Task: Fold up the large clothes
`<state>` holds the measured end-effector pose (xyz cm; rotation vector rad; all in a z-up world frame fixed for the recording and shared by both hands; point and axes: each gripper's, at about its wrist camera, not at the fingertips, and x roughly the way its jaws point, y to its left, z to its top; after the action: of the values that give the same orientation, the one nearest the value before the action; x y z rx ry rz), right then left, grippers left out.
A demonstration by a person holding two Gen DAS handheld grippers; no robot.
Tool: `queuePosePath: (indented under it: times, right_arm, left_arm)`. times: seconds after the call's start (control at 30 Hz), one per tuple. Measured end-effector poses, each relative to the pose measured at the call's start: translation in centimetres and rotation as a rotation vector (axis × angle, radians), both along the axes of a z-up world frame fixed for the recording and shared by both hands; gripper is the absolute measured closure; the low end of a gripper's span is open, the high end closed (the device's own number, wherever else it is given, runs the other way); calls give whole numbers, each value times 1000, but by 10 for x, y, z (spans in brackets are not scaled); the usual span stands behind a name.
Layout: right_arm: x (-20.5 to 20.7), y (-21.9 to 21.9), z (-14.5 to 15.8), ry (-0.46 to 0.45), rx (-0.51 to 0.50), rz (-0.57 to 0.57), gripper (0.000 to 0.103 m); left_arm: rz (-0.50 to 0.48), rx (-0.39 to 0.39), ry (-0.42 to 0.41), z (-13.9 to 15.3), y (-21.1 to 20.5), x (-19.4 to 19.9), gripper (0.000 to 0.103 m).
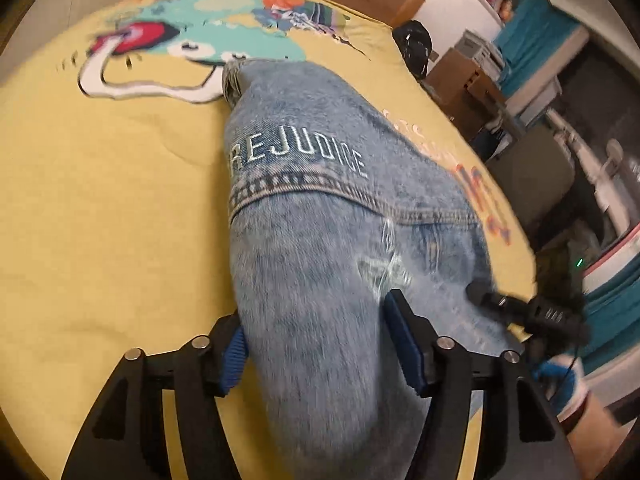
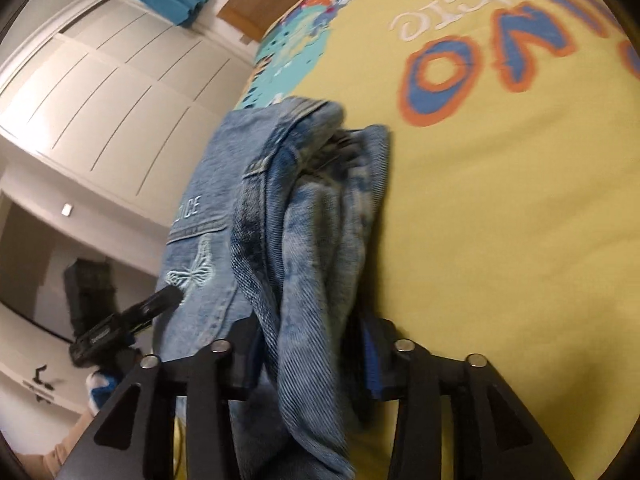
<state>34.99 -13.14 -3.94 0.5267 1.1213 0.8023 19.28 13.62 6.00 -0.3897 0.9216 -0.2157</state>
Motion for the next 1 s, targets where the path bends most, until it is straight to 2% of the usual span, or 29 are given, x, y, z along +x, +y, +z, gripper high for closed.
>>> queuePosePath:
  times: [0.2, 0.37, 0.47, 0.57, 0.73, 0.93, 0.97, 1.0]
  right_arm:
    - [-21, -10, 17, -54, -109, -48, 57]
    - [-41, -33, 28, -85, -174, -79, 57]
    - [-57, -46, 45, -113, -200, -99, 56]
    - [-76, -55, 67, -152, -267, -119, 56]
    - [-117, -62, 106, -261, -379, -148, 55]
    - [-166, -68, 138, -374, -484, -203, 40]
    - [-173, -69, 141, -385, -498, -209, 39]
    - [-182, -71, 145, -399, -513, -216, 39]
  left_arm:
    - [44, 60, -7, 2, -13, -29, 44]
    - [75, 96, -30, 22, -27, -30, 44]
    - [86, 116, -51, 40, -35, -43, 39]
    - [95, 143, -78, 56, -46, -58, 35]
    - [103, 170, -104, 73, -65, -86, 31]
    - [106, 202, -118, 80, -83, -118, 30]
    - [107, 209, -120, 81, -85, -122, 27]
    - [111, 216, -122, 81, -88, -127, 21]
